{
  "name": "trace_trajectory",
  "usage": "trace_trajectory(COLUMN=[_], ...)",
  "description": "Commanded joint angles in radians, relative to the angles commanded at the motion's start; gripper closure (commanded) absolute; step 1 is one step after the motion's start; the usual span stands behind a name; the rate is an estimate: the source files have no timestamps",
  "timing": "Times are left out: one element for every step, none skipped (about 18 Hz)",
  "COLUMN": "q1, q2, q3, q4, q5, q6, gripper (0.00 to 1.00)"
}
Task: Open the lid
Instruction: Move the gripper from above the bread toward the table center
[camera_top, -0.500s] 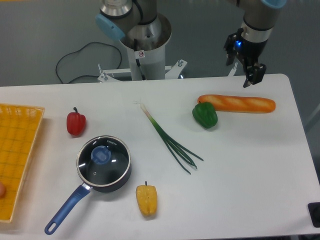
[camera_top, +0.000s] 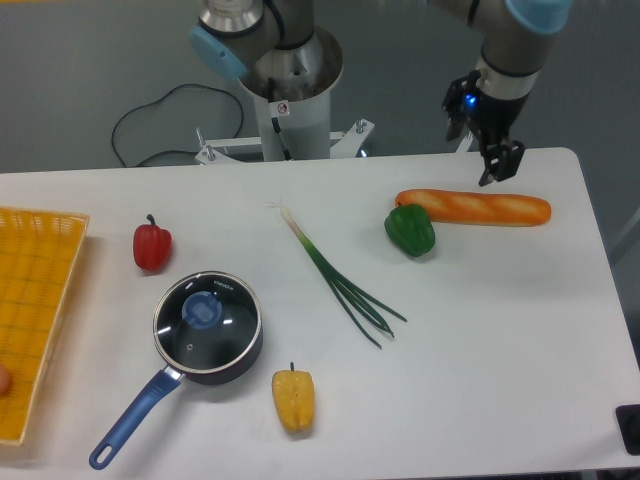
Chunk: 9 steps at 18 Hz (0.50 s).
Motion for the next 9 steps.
trace_trajectory(q1=[0.002, 0.002, 0.002, 0.002, 0.0, -0.003, -0.003, -0.005, -0.003], q2=[-0.005, -0.005, -0.005, -0.005, -0.005, -0.005, -0.003, -0.002, -0.003], q3=[-0.005, -0.011, -0.014, -0.015, -0.017, -0.023, -0.04, -0.054, -0.063], q4=[-0.002, -0.002, 0.0, -0.002, -0.002, -0.003, -0.002, -0.002, -0.002], q5=[0.002, 0.002, 0.0, -0.003, -0.002, 0.002, 0.0, -0.002, 0.002], q6=[0.0, 0.0, 0.0, 0.0, 0.0, 0.0, 0.0, -0.002, 0.0], gripper=[0.0, 0.0, 0.0, 0.0, 0.0, 0.0, 0.0, 0.0, 0.0])
